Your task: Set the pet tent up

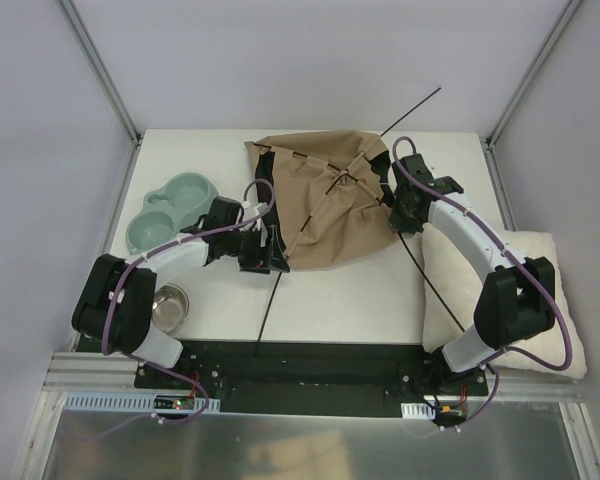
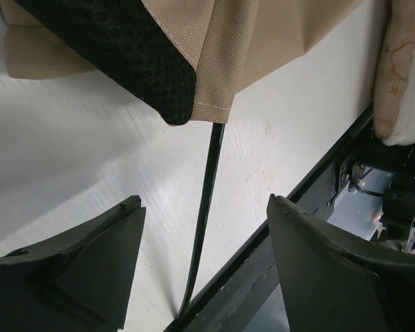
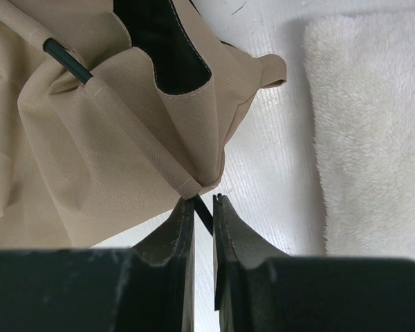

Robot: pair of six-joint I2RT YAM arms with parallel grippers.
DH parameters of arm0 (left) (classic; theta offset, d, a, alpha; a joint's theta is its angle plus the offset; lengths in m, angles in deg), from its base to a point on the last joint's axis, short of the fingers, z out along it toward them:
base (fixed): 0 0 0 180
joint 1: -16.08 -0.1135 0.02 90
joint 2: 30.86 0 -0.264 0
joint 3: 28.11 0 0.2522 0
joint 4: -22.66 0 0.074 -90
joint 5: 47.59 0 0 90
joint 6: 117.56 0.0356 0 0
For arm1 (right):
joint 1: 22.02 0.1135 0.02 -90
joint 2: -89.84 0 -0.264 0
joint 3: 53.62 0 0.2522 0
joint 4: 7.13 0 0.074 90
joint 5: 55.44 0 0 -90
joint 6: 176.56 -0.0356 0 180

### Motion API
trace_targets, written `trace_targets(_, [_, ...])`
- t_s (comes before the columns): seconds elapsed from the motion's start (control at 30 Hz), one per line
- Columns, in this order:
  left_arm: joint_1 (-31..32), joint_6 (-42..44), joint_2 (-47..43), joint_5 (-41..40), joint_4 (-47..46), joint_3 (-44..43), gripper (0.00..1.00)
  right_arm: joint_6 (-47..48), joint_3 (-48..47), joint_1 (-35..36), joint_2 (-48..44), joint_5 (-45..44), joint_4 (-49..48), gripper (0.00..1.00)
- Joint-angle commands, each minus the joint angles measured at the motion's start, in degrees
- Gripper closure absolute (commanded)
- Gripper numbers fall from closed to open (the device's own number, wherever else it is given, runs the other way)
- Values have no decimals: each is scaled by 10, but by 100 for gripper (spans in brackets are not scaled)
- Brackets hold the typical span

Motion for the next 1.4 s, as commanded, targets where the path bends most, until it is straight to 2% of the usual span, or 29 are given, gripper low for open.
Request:
trace_targets(0.0, [30,37,34,10,-6,-31,30,-51,-9,-9,-4,3,-39,100])
trace_targets(0.1, [44,43,46,16,-6,-35,42,-51,-9,-9,-1,4,-39,100])
trace_targets(0.2, [48,47,59,12,5,-40,61,-48,-12,-9,2,7,-39,100])
trace_targets(0.23, [49,52,63,12,14,-47,69,-47,-12,-9,3,9,-39,100])
trace_targets(0.27, [49,56,66,8,27,-55,82,-45,-13,-9,3,11,-38,100])
trace_targets(0.3, [49,61,69,-3,47,-65,100,-44,-15,-9,3,11,-37,100])
trace_targets(0.37, [49,71,66,-15,78,-88,100,-41,-17,-9,2,12,-37,100])
trace_targets(0.6, [48,120,39,-81,186,-176,100,-43,-32,-9,-7,-3,-30,100])
trace_targets(0.8, [48,145,35,-129,220,-218,100,-50,-34,-10,-9,8,-31,100])
trace_targets(0.97, [41,142,45,-132,229,-215,100,-68,-29,-10,-11,28,-32,100])
trace_targets(1.1, [41,132,40,-141,230,-220,68,-98,-26,-8,-8,57,-33,100])
trace_targets(1.17, [40,128,35,-151,230,-227,62,-123,-24,-8,-6,74,-35,100])
trace_targets(1.27, [35,116,21,-171,230,-241,41,-156,-25,-2,-1,105,-44,100])
trace_targets(1.37, [32,99,1,-211,230,-262,30,-167,-29,11,7,124,-56,100])
